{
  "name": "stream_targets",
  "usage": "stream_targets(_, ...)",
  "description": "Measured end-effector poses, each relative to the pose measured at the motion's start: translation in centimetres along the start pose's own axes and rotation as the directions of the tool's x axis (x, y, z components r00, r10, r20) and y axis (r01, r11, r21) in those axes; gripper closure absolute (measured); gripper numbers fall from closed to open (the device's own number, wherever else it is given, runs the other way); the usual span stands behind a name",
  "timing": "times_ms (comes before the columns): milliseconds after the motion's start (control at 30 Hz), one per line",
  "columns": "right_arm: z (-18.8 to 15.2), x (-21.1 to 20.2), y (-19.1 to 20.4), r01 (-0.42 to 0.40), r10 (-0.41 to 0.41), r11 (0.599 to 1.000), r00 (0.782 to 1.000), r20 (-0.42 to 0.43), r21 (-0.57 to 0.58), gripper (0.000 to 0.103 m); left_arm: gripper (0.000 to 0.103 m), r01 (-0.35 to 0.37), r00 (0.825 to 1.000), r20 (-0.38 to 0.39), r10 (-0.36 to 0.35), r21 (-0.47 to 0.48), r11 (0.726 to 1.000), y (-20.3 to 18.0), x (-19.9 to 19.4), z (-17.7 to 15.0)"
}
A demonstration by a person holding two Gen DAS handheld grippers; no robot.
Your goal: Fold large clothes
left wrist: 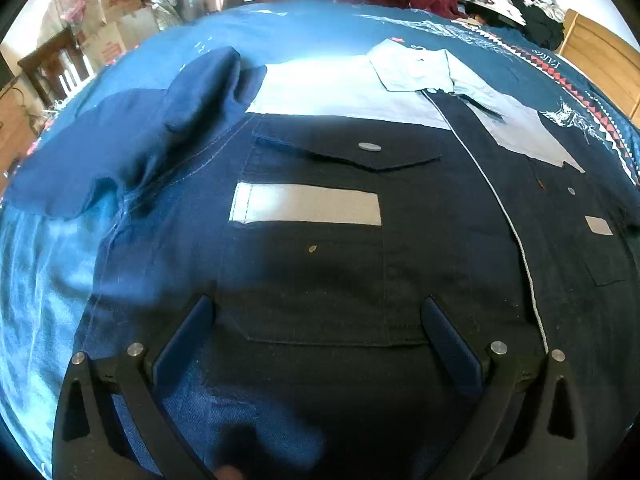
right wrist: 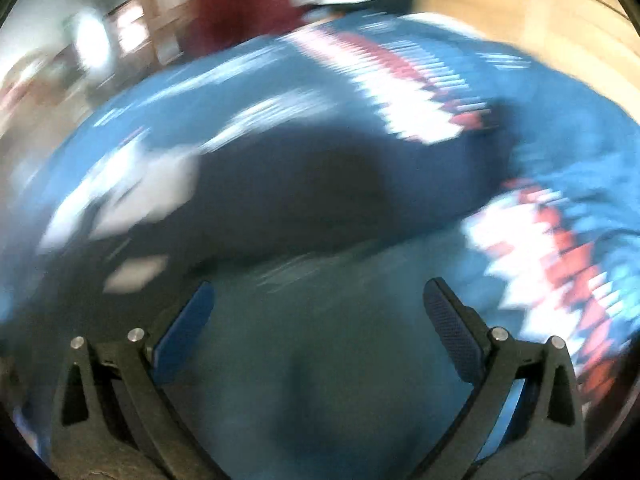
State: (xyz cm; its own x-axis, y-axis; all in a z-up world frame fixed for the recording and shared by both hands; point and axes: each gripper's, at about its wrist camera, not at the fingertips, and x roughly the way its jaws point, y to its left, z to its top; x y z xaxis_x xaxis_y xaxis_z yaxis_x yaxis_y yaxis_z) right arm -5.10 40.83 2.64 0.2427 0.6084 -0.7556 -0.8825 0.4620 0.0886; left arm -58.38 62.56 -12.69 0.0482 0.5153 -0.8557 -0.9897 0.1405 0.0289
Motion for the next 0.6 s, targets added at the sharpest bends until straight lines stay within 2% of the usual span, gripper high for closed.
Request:
stream_targets(67,2.7,1.4,-5.2,0.055,-0.058,0.995,0.998,0.032,0.088,0.0,0.0,-0.001,1.0,-0.011,0.001,-0.008,1.0,-0.1,-0.2,0.0)
stream_targets(133,5.3,3.8,-10.0,0.103,-0.108,0.981,0.994,0.022,0.164,0.0,0.0,-0.014,1.0,-0.026,0.014,-0.019,1.0,0.2,-0.5,0.7)
stream_targets(200,7.0,6.2,-12.6,0.089,-0.09,0.974,0.996,-0.006,0.21,0.001,0.0,-0.036,0.999,-0.035,0.035,-0.031,0.999,0.1,-0.7,1.1)
stream_targets(300,8.7,9.4,-14.1,0.075,-0.066,0.97,0.997,-0.045,0.231,0.003,0.0,-0.071,0.997,-0.048,0.068,-0.057,0.996,-0.1,-0.9,1.6)
stream_targets(333,9.0,10.2,-14.2,0.078,-0.067,0.969,0.996,-0.053,0.235,0.007,0.0,-0.076,0.996,-0.044,0.073,-0.067,0.995,-0.2,-1.1,1.9)
stream_targets(400,9.5,11.5,-14.7,0.091,-0.075,0.966,0.994,-0.076,0.243,0.032,0.002,-0.074,0.997,-0.022,0.073,-0.083,0.994,0.1,-1.6,2.2)
stream_targets(467,9.6,11.3,-15.2,0.071,-0.043,0.957,0.994,-0.103,0.281,0.094,0.002,-0.062,0.998,-0.008,0.062,-0.102,0.993,0.7,-2.1,2.5)
stream_targets(500,9.8,10.4,-14.5,0.068,-0.046,0.957,0.995,-0.083,0.283,0.1,0.003,-0.055,0.998,0.0,0.056,-0.11,0.992,0.9,-2.4,2.8)
stream_targets(533,10.2,9.1,-13.4,0.032,-0.023,0.963,0.999,-0.035,0.266,0.099,0.006,-0.045,0.999,0.014,0.047,-0.119,0.992,1.3,-3.0,3.2)
stream_targets(600,12.0,5.5,-7.7,-0.097,0.085,0.978,0.994,0.075,0.184,0.1,0.008,-0.025,0.998,0.051,0.032,-0.132,0.991,2.1,-4.2,4.1)
